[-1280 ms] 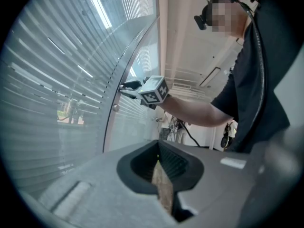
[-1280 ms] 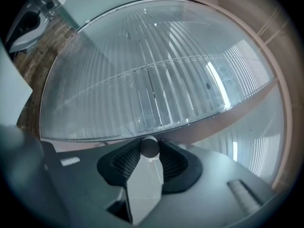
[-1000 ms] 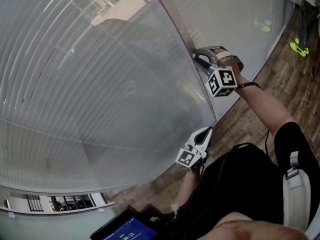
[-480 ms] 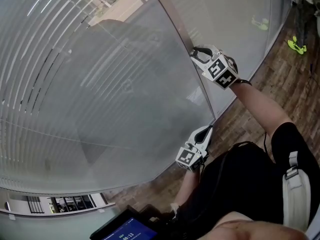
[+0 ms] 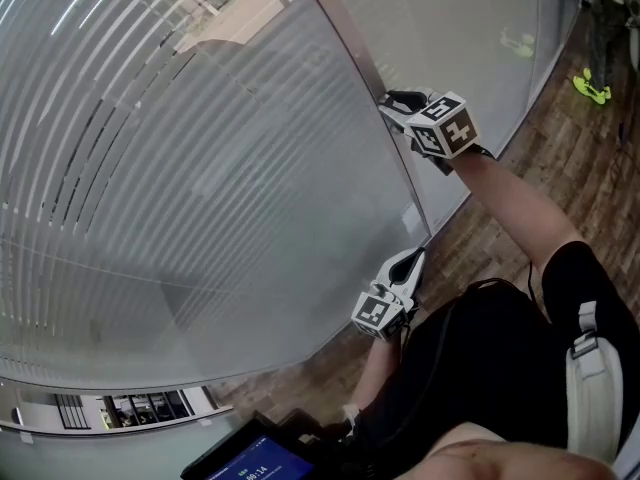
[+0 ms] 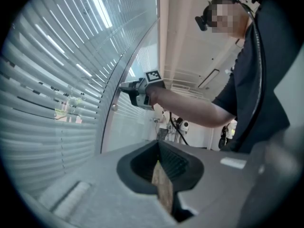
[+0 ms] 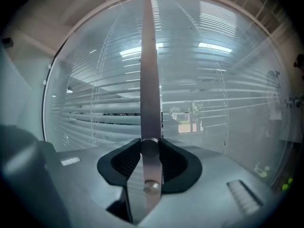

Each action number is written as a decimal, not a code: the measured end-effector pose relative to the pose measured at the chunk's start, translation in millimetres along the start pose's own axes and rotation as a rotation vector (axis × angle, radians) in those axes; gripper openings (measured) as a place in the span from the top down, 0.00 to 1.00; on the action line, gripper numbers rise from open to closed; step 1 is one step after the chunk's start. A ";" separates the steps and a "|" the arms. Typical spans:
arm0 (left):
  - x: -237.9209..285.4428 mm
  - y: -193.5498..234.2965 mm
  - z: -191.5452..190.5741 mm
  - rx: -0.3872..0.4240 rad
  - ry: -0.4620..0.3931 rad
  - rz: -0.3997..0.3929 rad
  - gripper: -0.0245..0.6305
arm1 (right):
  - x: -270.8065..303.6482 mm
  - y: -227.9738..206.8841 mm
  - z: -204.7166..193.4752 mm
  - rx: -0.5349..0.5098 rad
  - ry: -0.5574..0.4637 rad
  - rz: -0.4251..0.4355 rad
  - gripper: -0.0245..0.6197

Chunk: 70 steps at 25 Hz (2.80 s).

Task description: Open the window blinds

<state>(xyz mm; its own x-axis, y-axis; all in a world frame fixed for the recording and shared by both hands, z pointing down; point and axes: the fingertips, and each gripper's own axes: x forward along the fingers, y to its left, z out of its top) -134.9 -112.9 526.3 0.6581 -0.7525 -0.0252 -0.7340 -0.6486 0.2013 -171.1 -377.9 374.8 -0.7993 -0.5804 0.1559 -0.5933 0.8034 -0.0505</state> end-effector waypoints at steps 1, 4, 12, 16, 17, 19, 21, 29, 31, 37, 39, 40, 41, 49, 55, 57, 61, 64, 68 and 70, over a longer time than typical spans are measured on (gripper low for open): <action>0.8 -0.2 0.5 0.000 -0.001 -0.001 0.96 | -0.1 -0.4 0.6 0.028 -0.004 -0.001 0.77; 2.7 -1.8 3.3 0.005 -0.006 -0.008 0.96 | 0.0 -1.3 1.5 0.099 -0.024 -0.008 0.77; 3.2 -2.3 3.7 0.002 -0.002 -0.010 0.96 | -0.9 -2.4 2.3 0.190 -0.053 -0.003 0.77; 2.8 -3.5 4.6 0.004 -0.002 -0.014 0.96 | -2.0 -2.5 2.6 0.240 -0.058 0.002 0.77; 2.7 -3.7 4.2 0.006 -0.001 -0.014 0.96 | -2.3 -2.6 2.7 0.254 -0.059 0.003 0.77; 2.9 -3.9 3.0 0.006 0.000 -0.014 0.96 | -2.7 -3.0 2.7 0.281 -0.063 0.005 0.77; 3.8 -4.0 2.4 0.002 0.000 -0.012 0.96 | -2.5 -3.4 2.7 0.296 -0.066 0.004 0.77; 2.0 -3.9 2.4 0.006 0.001 -0.007 0.96 | -1.4 -1.1 3.3 0.259 -0.079 -0.006 0.77; 2.4 -4.8 1.1 0.003 0.004 -0.007 0.96 | -2.1 -2.4 2.4 0.241 -0.080 -0.014 0.76; 1.8 -2.8 1.2 0.006 0.008 0.005 0.96 | -0.1 -1.0 1.7 0.154 -0.073 -0.027 0.77; 2.1 -2.7 1.3 0.006 0.009 0.009 0.96 | 0.6 1.3 0.0 0.085 -0.063 -0.029 0.75; 2.0 -2.4 0.7 0.005 0.009 0.012 0.96 | 0.6 2.4 -1.1 0.049 -0.060 -0.029 0.73; 1.6 -1.8 -0.3 0.006 0.011 0.015 0.96 | 0.6 3.3 -2.3 0.013 -0.057 -0.028 0.72; 0.5 -1.3 -2.3 -0.003 0.023 0.027 0.96 | -10.6 16.4 11.3 -0.475 -0.040 -0.076 0.66; -0.7 3.6 -4.2 0.001 0.018 0.036 0.96 | -15.3 24.8 6.0 -1.169 0.035 -0.166 0.67; 0.0 3.3 -5.3 0.001 0.021 0.036 0.96 | -12.9 29.2 -1.2 -1.330 0.059 -0.177 0.72; 1.5 1.6 -3.9 0.003 0.019 0.037 0.96 | -9.8 27.9 -7.9 -1.407 0.084 -0.187 0.72; -0.1 4.2 -4.5 0.000 0.020 0.045 0.96 | -7.1 25.8 -9.0 -1.444 0.096 -0.198 0.72; 0.3 5.0 -5.9 -0.004 0.020 0.051 0.96 | -3.6 21.5 -9.1 -1.460 0.105 -0.208 0.77; 1.3 3.9 -5.3 -0.003 0.021 0.048 0.96 | -3.5 20.3 -8.2 -1.453 0.106 -0.212 0.78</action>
<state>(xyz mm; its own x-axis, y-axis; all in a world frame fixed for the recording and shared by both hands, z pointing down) -136.0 -115.8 532.3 0.6253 -0.7803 0.0052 -0.7645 -0.6113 0.2048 -179.5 -358.5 381.3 -0.6627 -0.7411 0.1073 -0.0289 0.1684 0.9853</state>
